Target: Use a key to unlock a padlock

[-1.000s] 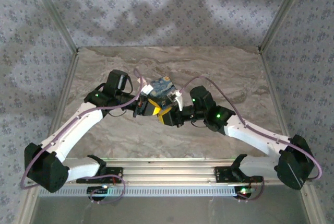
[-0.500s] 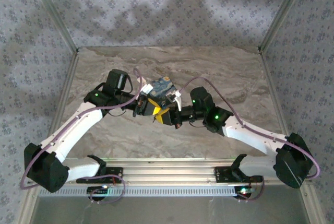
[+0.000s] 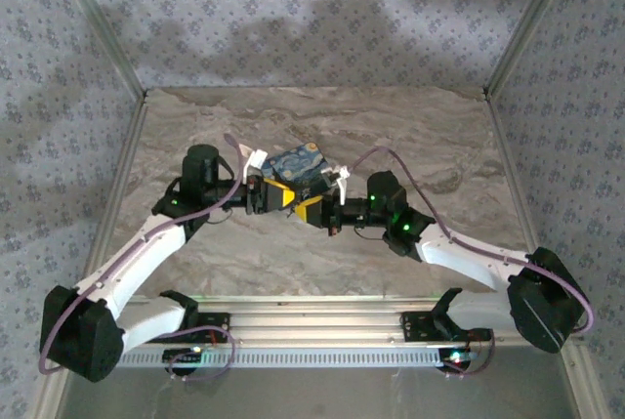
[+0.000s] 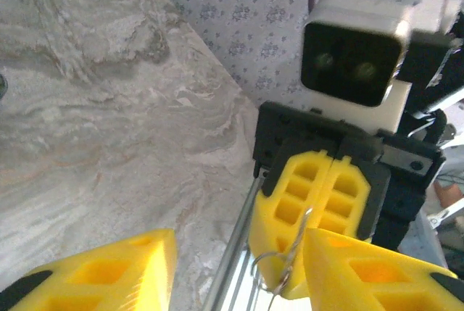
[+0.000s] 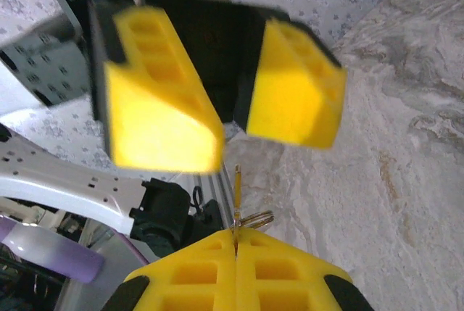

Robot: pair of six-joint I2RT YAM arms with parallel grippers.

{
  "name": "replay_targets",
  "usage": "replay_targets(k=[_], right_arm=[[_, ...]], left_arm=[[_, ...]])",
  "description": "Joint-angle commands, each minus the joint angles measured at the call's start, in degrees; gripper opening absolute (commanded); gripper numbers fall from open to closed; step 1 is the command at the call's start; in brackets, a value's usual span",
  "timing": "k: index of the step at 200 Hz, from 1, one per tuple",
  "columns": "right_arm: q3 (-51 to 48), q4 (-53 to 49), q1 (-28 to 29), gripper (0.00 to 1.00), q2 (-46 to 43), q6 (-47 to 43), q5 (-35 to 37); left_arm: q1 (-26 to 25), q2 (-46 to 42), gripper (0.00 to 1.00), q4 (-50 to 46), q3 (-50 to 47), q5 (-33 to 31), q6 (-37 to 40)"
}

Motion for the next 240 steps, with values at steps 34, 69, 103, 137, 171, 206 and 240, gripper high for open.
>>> replay_targets(k=[34,69,103,137,171,206,240], right_arm=[[0.2,5.2,-0.5,0.00,1.5,3.2,-0.9],[0.6,5.6,-0.6,0.00,2.1,3.6,-1.0],[0.3,6.0,-0.6,0.00,1.8,4.0,-0.6],[0.4,6.2,-0.5,0.00,1.7,4.0,-0.6],[0.4,6.2,-0.6,0.00,1.7,4.0,-0.7],[0.4,6.2,-0.5,0.00,1.8,4.0,-0.5],[0.5,6.2,-0.5,0.00,2.0,4.0,-0.7]], left_arm=[[-0.6,-2.5,0.39,16.4,-3.5,2.5,-9.2],[-1.3,-2.2,0.35,17.0,-3.6,3.0,-9.3],[-1.3,-2.3,0.35,16.1,-3.9,3.5,-9.0],[-1.4,-2.3,0.37,14.6,-4.5,2.9,-8.1],[-1.4,-1.7,0.37,14.3,-4.6,3.7,-7.9],[-1.9,-1.2,0.34,13.9,-4.1,5.4,-7.7],[-3.3,-0.4,0.25,11.4,-3.2,6.3,-6.0]])
